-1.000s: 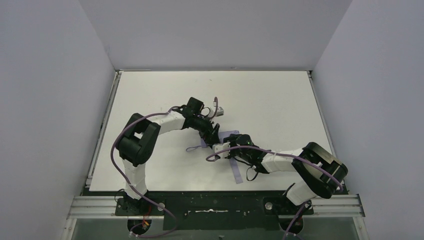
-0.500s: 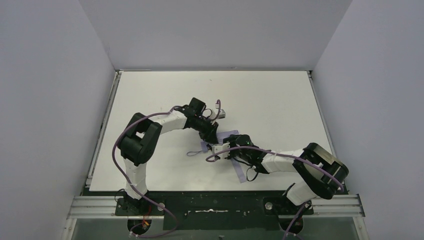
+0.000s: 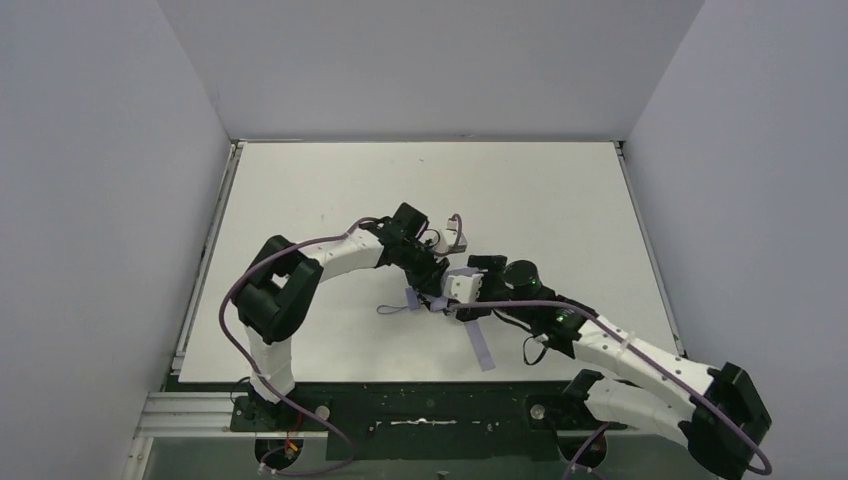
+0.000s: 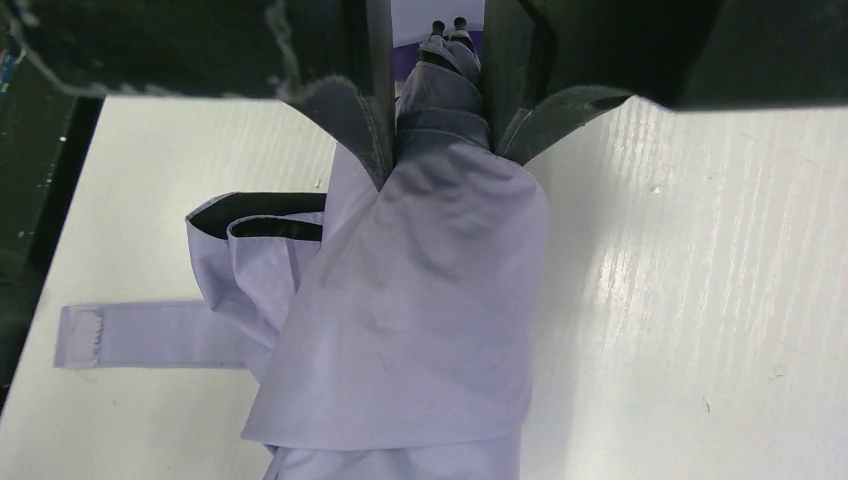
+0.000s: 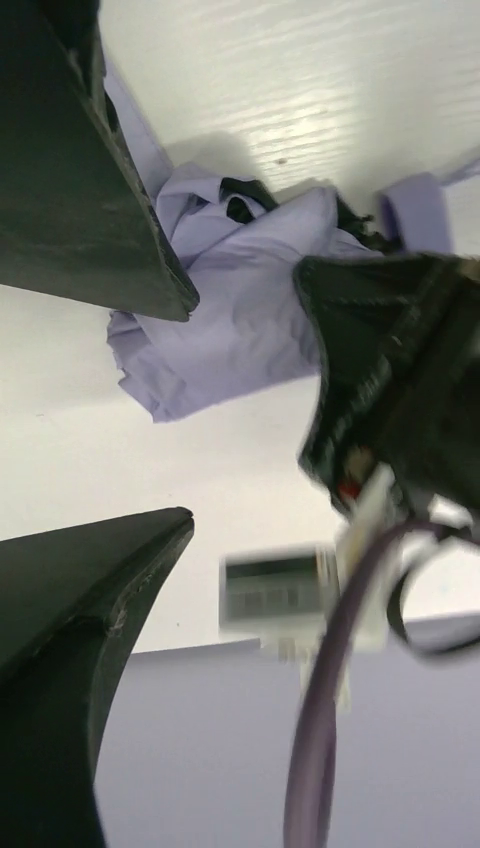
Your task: Put away the umbrella
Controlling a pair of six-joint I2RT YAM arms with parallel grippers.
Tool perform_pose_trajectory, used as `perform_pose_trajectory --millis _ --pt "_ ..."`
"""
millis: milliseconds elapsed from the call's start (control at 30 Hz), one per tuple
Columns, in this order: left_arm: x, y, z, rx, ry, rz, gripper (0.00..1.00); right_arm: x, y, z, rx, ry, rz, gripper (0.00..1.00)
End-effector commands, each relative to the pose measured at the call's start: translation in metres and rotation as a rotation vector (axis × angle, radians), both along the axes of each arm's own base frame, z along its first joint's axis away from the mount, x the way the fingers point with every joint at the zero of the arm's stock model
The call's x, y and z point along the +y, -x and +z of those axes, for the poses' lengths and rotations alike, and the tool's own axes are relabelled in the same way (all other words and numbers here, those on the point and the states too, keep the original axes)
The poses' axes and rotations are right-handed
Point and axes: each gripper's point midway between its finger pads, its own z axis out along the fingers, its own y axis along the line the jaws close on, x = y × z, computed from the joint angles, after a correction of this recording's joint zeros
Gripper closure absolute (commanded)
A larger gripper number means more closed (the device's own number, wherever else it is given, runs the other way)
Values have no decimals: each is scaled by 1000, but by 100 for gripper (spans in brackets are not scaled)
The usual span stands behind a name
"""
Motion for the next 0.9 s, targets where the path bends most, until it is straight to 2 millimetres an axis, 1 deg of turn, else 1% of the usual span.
perform_pose_trajectory --millis 0,100,133,233,333,400,467,533,633,667,700,767,800,867 --pt "25 9 -14 -99 -174 -5 100 -2 18 78 40 -301 -82 30" --pt "24 10 -14 -156 -201 -7 100 -19 23 119 67 -461 -208 31" --pt "25 10 -15 -180 -219 -9 100 -27 23 133 74 -515 -263 31" --pt "25 13 -20 -242 -282 -27 100 -53 24 167 111 -652 -436 32" --pt "25 19 -26 -307 -329 -47 100 -85 20 193 121 -756 -642 33" --pt "23 22 -29 -348 -349 -56 100 -103 16 206 105 -756 -750 32" --pt "23 25 -32 -392 -376 -73 100 -115 10 212 83 -729 -835 29" --pt "19 30 -34 -447 -401 -100 100 -121 -1 210 69 -693 -904 25" --pt "16 33 -36 -530 -431 -117 100 -118 -26 196 128 -607 -919 22" --pt "14 35 -38 -557 -443 -126 100 -114 -35 186 179 -574 -898 21" --pt "13 38 -40 -582 -454 -143 100 -117 -47 173 239 -543 -890 21" --pt "13 43 -44 -641 -488 -168 100 -104 -60 145 424 -505 -767 20" --pt "12 44 -47 -667 -502 -180 100 -102 -66 133 501 -505 -738 20" --pt "12 48 -51 -709 -519 -202 100 -108 -84 115 581 -534 -766 21"
